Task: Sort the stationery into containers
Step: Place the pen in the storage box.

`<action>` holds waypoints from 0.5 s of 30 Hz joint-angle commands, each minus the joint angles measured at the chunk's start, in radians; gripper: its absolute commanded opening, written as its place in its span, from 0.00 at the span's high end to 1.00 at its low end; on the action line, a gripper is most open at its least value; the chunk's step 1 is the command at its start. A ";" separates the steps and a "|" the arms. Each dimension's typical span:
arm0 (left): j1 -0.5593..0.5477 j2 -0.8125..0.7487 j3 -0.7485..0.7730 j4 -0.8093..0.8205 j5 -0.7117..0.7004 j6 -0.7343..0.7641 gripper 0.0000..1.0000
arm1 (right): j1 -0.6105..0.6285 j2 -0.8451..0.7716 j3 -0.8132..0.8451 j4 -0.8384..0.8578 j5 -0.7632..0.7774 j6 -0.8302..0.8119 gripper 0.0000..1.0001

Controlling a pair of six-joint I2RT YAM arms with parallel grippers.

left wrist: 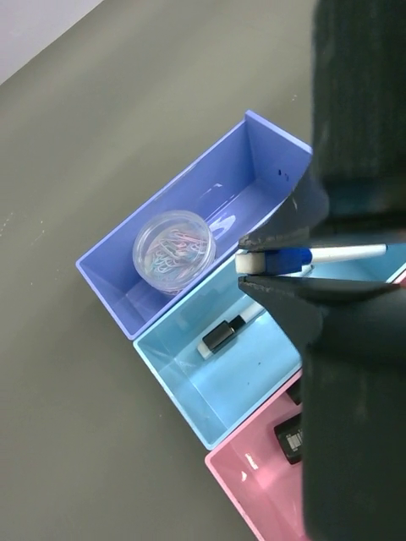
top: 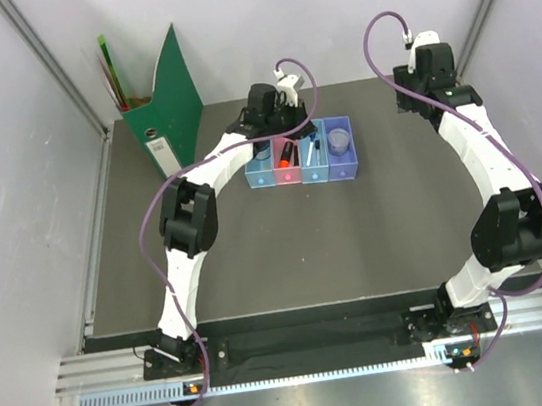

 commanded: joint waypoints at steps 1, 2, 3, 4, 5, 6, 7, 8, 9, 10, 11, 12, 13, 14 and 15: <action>0.006 0.026 0.032 0.049 -0.006 0.000 0.68 | -0.003 -0.044 0.009 0.022 -0.024 0.002 0.42; 0.007 0.027 0.032 0.049 -0.006 0.003 0.53 | -0.001 -0.044 0.009 0.022 -0.038 -0.006 0.40; 0.006 0.027 0.032 0.051 -0.001 0.009 0.48 | -0.003 -0.044 0.010 0.018 -0.046 -0.010 0.39; 0.006 0.024 0.034 0.054 -0.001 0.007 0.46 | 0.002 -0.045 0.009 0.012 -0.056 -0.017 0.38; 0.006 0.026 0.037 0.054 -0.001 0.009 0.43 | 0.005 -0.048 0.007 0.008 -0.075 -0.036 0.36; 0.006 0.024 0.038 0.055 0.005 0.016 0.42 | 0.008 -0.050 0.004 -0.004 -0.089 -0.049 0.36; 0.006 0.018 0.038 0.059 0.007 0.018 0.41 | 0.015 -0.053 0.001 -0.011 -0.107 -0.064 0.35; 0.007 0.015 0.038 0.059 0.007 0.019 0.41 | 0.017 -0.057 -0.002 -0.018 -0.147 -0.098 0.34; 0.006 0.012 0.048 0.057 0.008 0.027 0.41 | 0.022 -0.059 -0.010 -0.033 -0.174 -0.113 0.34; 0.007 0.003 0.054 0.054 0.011 0.033 0.40 | 0.023 -0.060 -0.010 -0.042 -0.199 -0.124 0.34; 0.006 -0.003 0.060 0.045 0.014 0.041 0.40 | 0.023 -0.062 -0.010 -0.051 -0.236 -0.144 0.34; 0.007 -0.012 0.074 0.040 0.016 0.064 0.40 | 0.025 -0.062 -0.011 -0.068 -0.269 -0.153 0.34; 0.012 -0.034 0.080 0.037 0.022 0.073 0.39 | 0.031 -0.063 -0.011 -0.076 -0.291 -0.165 0.34; 0.012 -0.049 0.084 0.022 0.033 0.088 0.39 | 0.035 -0.065 -0.011 -0.085 -0.343 -0.193 0.34; 0.015 -0.066 0.091 0.007 0.040 0.133 0.39 | 0.042 -0.065 -0.008 -0.109 -0.377 -0.213 0.34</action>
